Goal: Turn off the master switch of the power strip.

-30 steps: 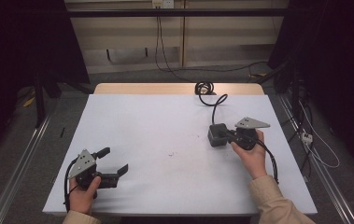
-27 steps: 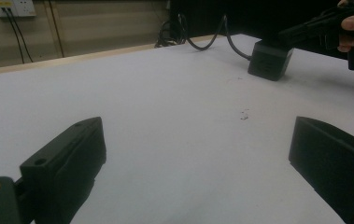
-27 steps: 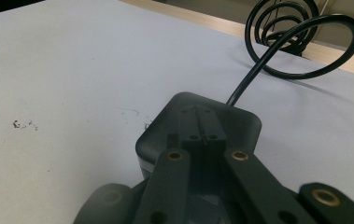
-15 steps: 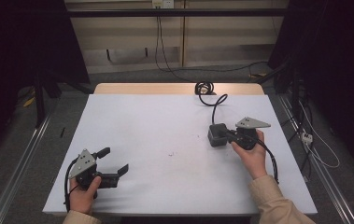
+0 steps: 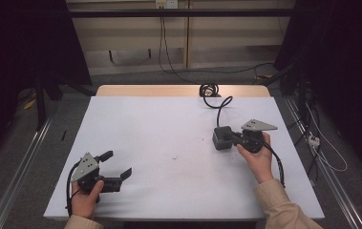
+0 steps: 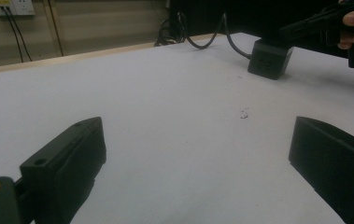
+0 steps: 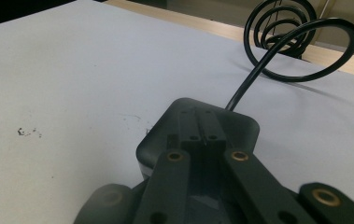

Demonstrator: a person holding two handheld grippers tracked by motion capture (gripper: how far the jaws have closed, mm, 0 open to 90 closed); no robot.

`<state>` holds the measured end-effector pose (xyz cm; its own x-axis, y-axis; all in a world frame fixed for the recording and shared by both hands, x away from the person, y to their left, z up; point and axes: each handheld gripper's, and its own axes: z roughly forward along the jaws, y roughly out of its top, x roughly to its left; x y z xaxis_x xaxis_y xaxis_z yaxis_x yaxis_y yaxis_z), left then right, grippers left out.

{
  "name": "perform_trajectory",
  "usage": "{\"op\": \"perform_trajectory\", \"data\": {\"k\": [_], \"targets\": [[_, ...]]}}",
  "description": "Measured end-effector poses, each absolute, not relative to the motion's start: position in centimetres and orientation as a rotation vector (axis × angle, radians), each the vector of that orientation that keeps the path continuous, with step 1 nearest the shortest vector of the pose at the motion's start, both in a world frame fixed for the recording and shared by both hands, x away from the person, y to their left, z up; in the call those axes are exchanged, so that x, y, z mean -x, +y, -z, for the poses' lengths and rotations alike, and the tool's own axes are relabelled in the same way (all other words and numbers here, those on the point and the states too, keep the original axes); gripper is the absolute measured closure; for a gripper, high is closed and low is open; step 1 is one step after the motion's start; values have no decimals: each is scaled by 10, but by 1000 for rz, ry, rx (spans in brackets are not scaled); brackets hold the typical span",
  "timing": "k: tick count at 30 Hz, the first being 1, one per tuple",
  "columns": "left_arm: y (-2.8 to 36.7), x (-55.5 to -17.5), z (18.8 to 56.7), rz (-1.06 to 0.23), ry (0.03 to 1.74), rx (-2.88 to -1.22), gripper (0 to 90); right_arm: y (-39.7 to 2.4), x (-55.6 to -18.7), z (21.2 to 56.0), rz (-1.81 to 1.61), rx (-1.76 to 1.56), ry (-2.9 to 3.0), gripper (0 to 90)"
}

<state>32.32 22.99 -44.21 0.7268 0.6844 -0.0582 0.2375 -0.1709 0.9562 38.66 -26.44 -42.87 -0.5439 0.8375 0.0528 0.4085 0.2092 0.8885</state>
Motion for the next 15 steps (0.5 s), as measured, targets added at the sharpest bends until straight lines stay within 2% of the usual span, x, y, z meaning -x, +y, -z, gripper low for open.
{"op": "perform_trajectory", "data": {"k": [15], "targets": [[229,-323,442,-463,735,-1735,37,-267,-387,429,-1315,-1186,2040,900]]}}
